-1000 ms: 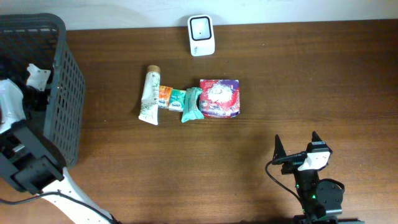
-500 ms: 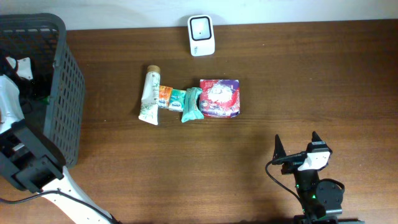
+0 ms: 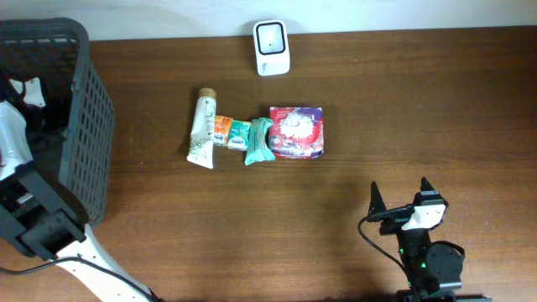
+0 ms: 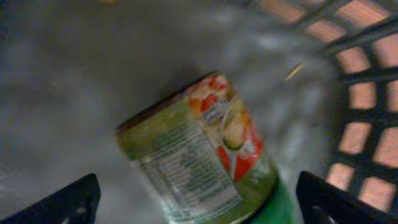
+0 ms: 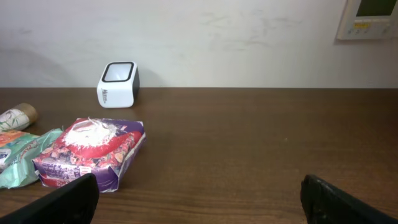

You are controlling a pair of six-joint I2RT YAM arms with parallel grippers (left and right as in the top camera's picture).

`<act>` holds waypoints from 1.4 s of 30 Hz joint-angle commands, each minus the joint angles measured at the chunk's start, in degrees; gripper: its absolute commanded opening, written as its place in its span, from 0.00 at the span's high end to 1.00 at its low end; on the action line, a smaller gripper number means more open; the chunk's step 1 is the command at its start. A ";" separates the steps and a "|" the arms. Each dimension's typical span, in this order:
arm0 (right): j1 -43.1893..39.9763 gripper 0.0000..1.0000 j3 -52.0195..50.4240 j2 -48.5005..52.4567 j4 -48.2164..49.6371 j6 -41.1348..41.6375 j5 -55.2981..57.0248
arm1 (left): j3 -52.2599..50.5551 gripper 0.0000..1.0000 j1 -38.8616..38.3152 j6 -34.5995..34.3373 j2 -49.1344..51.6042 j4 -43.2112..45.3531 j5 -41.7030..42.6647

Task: Scan the item barcode
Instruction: 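Lower the left gripper into the basket and grasp the green-lidded jar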

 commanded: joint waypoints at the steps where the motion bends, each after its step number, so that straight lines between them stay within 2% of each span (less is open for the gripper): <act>1: 0.22 0.02 -0.42 -0.33 -0.22 0.61 0.50 | -1.31 0.01 0.15 6.23 -0.11 -0.44 -5.07; 7: 0.20 0.01 -0.42 -0.33 -0.22 0.61 0.50 | -1.31 0.01 0.13 17.22 0.74 0.81 -2.80; 11: 0.20 0.01 -0.42 -0.33 -0.22 0.61 0.50 | -1.31 0.00 0.13 17.77 0.74 -1.44 4.07; 18: 0.20 0.01 -0.42 -0.33 -0.22 0.61 0.50 | -1.31 0.01 0.13 19.54 0.74 -9.68 4.00; 20: 0.20 0.02 -0.42 -0.33 -0.22 0.61 0.50 | -1.31 0.01 0.15 22.62 0.74 -6.58 2.56; 27: 0.20 0.01 -0.42 -0.33 -0.22 0.61 0.50 | -1.31 0.01 0.13 24.44 0.74 2.19 2.60; 32: 0.22 0.01 -0.42 -0.33 -0.22 0.61 0.50 | -1.31 0.00 0.13 25.59 0.76 2.34 9.57; 37: 0.22 0.01 -0.42 -0.33 -0.22 0.61 0.50 | -2.95 0.10 0.15 25.40 1.62 1.31 9.40; 40: 0.20 0.02 -0.42 -0.33 -0.22 0.61 0.50 | -4.90 0.15 0.15 25.38 2.14 1.25 1.46; 42: 0.20 0.01 -0.42 -0.33 -0.22 0.61 0.50 | -4.90 0.16 0.15 25.27 2.29 1.22 1.16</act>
